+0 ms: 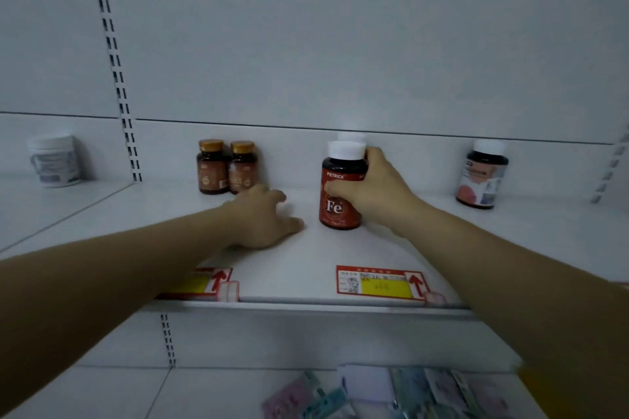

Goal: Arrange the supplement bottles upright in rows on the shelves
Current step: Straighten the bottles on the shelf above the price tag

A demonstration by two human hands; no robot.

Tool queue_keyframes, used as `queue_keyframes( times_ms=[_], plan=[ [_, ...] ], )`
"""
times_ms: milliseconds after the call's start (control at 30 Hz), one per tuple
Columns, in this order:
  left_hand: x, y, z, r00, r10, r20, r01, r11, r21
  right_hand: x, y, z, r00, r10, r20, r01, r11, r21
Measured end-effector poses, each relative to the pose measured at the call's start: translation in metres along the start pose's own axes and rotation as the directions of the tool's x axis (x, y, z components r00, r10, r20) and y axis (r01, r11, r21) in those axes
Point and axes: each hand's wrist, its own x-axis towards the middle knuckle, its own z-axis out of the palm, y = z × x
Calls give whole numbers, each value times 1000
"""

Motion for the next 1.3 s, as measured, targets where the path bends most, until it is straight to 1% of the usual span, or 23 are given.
queue_keyframes(
  times_ms=[33,67,133,167,200,267,300,367,467,600,800,900,1000,1033,1067,1133,1200,1300],
  plan=[
    [-2,6,2,997,-1,80,1,1000,1,0,5,-7,1000,2,-17,-2,1000,-9],
    [-3,12,2,992,-6,128,9,1000,-25,1,9,-13,999,3,-36,-4,1000,-21],
    [-3,18,-1,982,-19,190,38,995,-96,4,19,-24,997,8,-72,-11,999,-43],
    [-4,19,-2,976,-15,216,34,996,-86,6,23,-29,997,11,-81,-15,999,-47],
    [-4,20,-1,972,-16,235,23,999,-30,9,27,-34,996,15,-83,-19,999,-49],
    [-5,19,3,970,-59,235,33,993,112,16,34,-40,997,27,-74,-32,998,-59],
    [-5,19,5,969,-86,232,50,986,156,20,37,-42,997,33,-68,-37,997,-70],
    [-4,18,8,966,-100,238,56,981,185,29,41,-45,998,33,-58,-39,995,-95],
    [-3,18,7,962,-93,257,40,979,201,39,44,-47,998,37,-45,-42,992,-121],
    [-3,20,4,952,-101,289,43,979,201,50,49,-47,997,40,-63,-48,989,-142],
    [-3,21,4,949,-106,296,51,981,188,58,58,-45,998,41,-56,-50,983,-175],
    [-3,21,2,948,-98,302,59,989,134,58,59,-44,997,48,-52,-57,983,-176],
    [-7,18,-6,955,-74,288,74,997,8,55,51,-44,995,89,-42,-95,976,-196],
    [-9,16,-8,960,-74,270,88,995,-42,53,46,-45,994,91,-67,-103,969,-224],
    [-12,14,-12,968,-78,240,103,990,-94,51,39,-45,992,61,-111,-90,955,-282],
    [-19,9,-19,979,-82,188,116,977,-177,48,23,-46,985,-64,-162,-11,906,-424],
    [-35,-2,-30,990,-72,123,95,978,-188,42,-5,-37,975,-194,-112,115,862,-493],
    [-69,-31,-50,997,-74,13,75,982,-174,31,-54,2,968,-244,66,244,830,-501]
  ],
)
